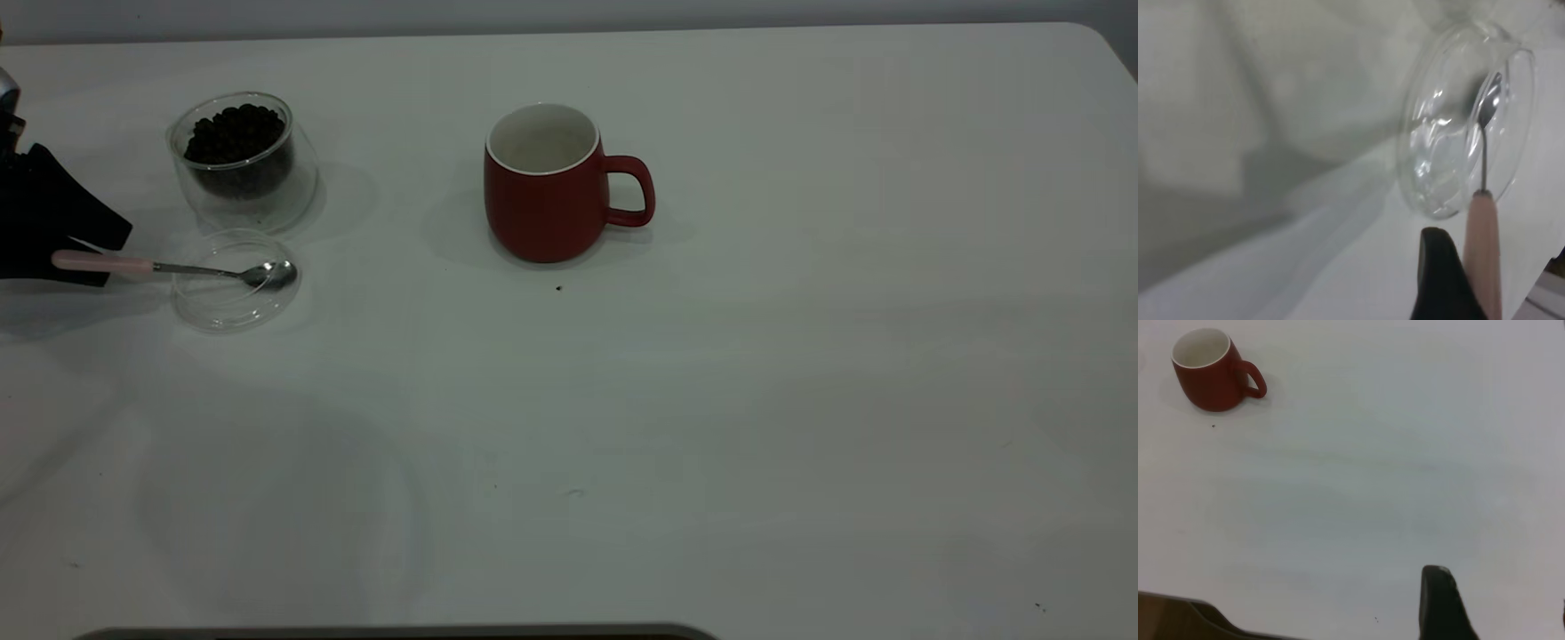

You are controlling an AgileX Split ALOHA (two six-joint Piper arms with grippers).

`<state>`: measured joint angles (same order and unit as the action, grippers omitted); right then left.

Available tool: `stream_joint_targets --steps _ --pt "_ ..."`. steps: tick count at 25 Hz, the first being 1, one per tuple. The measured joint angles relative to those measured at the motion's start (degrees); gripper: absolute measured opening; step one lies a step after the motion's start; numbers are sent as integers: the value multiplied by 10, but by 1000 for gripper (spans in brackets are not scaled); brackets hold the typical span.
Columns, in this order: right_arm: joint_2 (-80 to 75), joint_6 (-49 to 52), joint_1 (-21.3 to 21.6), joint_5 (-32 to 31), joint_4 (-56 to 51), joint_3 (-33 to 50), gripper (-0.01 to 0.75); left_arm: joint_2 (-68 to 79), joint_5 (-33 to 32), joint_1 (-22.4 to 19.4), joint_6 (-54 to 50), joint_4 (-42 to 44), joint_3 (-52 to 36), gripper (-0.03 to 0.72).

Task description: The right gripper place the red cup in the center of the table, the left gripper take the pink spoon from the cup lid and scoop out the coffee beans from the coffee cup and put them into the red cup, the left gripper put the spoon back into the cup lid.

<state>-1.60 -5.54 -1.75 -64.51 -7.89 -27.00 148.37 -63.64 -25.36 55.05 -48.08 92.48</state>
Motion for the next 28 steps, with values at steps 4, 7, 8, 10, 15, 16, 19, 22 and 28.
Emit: stream_joint_targets --steps 4,7,8,10,15,16,19,22,28 --pt "0 0 0 0 0 0 465 0 1 0 -21 57 18 496" --pt "0 0 0 0 0 0 465 0 5 0 -38 67 30 497" --pt "0 0 0 0 0 0 465 0 5 0 -40 68 35 498" --pt "0 0 0 0 0 0 465 0 3 0 -43 68 43 498" --pt "0 0 0 0 0 0 465 -48 -10 0 -69 67 69 498" --pt "0 0 0 0 0 0 465 -66 -14 0 -74 62 74 498" --pt "0 0 0 0 0 0 465 -140 -23 4 -88 54 85 498" --pt "0 0 0 0 0 0 465 -230 -24 18 -115 68 85 498" --pt "0 0 0 0 0 0 465 -419 -34 95 -244 240 85 493"
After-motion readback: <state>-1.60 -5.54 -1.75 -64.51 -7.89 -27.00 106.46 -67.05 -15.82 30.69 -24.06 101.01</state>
